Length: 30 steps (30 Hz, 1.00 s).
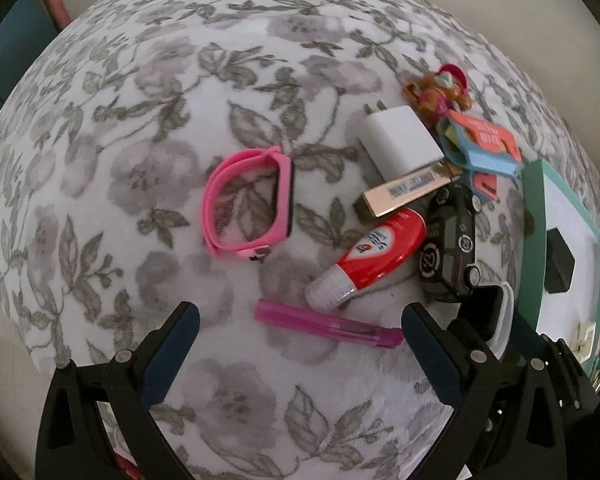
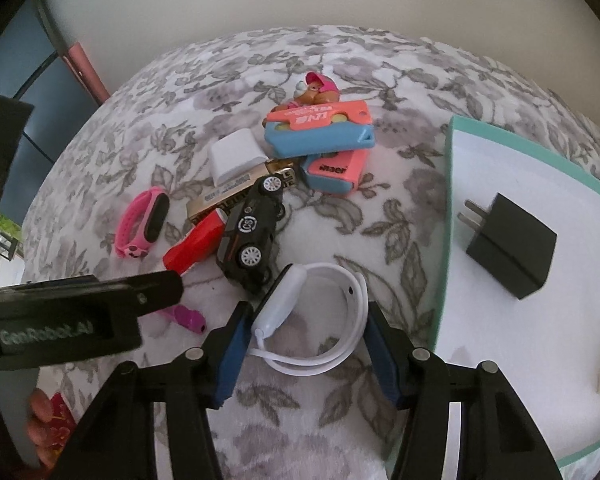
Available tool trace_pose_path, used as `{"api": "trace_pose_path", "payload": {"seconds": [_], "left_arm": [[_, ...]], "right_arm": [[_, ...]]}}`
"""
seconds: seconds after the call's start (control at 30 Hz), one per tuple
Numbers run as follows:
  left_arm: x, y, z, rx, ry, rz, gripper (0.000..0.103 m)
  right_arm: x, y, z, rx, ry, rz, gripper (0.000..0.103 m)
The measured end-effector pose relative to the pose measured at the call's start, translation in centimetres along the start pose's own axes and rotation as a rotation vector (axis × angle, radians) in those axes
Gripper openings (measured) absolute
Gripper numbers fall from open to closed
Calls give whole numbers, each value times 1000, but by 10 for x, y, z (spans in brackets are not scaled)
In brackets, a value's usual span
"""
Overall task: Organize rigid objects
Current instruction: 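Grasp the white watch band with the right gripper while the left gripper grasps the pink tube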
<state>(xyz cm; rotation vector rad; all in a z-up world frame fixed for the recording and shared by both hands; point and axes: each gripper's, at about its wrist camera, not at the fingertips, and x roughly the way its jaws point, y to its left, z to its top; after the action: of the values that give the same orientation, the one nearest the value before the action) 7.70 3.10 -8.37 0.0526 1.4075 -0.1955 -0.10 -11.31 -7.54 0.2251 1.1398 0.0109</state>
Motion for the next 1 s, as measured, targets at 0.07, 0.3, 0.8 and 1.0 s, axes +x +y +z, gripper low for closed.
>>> {"api": "trace_pose_path", "payload": {"seconds": [0.07,0.3,0.8,1.0], "left_arm": [[2,-4,-1,14,6,6,101],[11,-17,-7,62,34,7,101],[34,-28,-12,78,61,28,101],[41,-23,-7,87,57,28,101]], "right_arm": [[-3,-2,-2,11,1,7,59],[-13,-4,-8,10,2,7,59],[-13,-3,-11,-18,22,5,59],[-14,-3,-11,-18,22,4,59]]}}
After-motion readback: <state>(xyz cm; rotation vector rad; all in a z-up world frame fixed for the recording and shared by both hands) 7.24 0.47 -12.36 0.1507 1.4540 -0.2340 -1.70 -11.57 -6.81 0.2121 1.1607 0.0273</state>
